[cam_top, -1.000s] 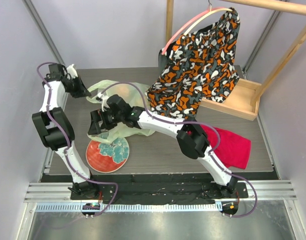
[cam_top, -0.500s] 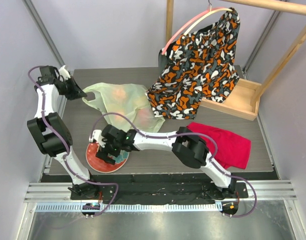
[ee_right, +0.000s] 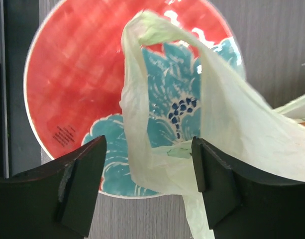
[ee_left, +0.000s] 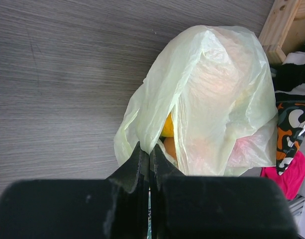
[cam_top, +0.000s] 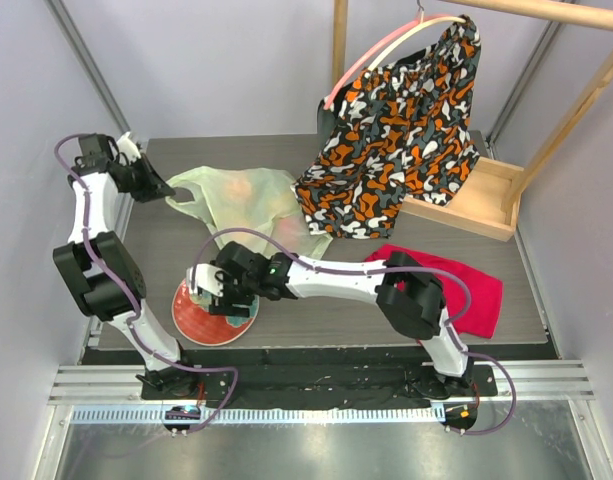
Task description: Take the fake fruits out of the plastic bag
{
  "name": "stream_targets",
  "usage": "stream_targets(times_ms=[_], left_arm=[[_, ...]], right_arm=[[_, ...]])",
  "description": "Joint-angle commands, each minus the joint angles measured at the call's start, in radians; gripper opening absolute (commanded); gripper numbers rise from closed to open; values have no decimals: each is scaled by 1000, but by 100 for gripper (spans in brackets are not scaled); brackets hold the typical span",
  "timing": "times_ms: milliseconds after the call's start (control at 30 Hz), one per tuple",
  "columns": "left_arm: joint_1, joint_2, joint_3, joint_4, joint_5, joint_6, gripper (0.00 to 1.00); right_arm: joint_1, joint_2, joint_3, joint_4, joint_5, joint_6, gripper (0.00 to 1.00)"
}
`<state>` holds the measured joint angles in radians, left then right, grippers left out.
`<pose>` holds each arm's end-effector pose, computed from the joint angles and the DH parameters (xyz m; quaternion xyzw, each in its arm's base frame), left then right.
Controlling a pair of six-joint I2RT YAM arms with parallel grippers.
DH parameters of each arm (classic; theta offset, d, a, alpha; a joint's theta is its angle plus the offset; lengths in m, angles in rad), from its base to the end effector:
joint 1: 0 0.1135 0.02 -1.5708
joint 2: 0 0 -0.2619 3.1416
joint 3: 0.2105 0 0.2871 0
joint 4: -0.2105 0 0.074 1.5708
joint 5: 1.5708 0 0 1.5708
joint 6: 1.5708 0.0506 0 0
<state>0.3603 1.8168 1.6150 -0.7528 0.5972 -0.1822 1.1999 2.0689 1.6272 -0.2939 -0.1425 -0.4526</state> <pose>0.4197 0.1277 0.2755 -0.1581 0.9013 -0.2534 0.3136 0.1805 0.4841 0.1945 -0.6901 0.5966 0.2082 0.3529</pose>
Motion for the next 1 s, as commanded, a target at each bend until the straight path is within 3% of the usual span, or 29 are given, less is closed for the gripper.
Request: stream_targets(times_ms=[0,200,233,300,333,367,400,533,667,800,900,967], left_arm=[[2,-74,-1,26,26,-13,0],[2,-86,6,20,27,-14,0],[2,-86,16,9,27,-14,0],[3,-88,29,3,23,-26,0],[2,-86,49,-3,18,-34,0],[2,-83,65,-5,13,-45,0],[2,-76,81,-8,10,-63,0],[-17,-105,205,-88,-9,-50,0],[-101,-249,200,-206,-68,82,0],[-81,-388,235,-286,-76,133,0],[-84,-608,82,-3,-82,55,0],[-107,-607,82,23,-115,37,0]], right_arm=[[6,51,29,-53,-20,-101,74],[4,129,111,-30,10,-83,72],[3,138,141,-30,21,-72,55],[-6,123,180,-68,26,-61,40],[-32,105,218,-102,18,-55,19],[-46,56,235,-114,14,-34,6],[-71,30,250,-119,11,-15,1],[-270,-53,431,-165,-38,86,1],[-382,-76,592,-189,-8,89,1],[-440,-150,663,-166,17,170,1],[-459,-190,619,-104,34,215,1],[-468,-190,585,-61,57,253,1]])
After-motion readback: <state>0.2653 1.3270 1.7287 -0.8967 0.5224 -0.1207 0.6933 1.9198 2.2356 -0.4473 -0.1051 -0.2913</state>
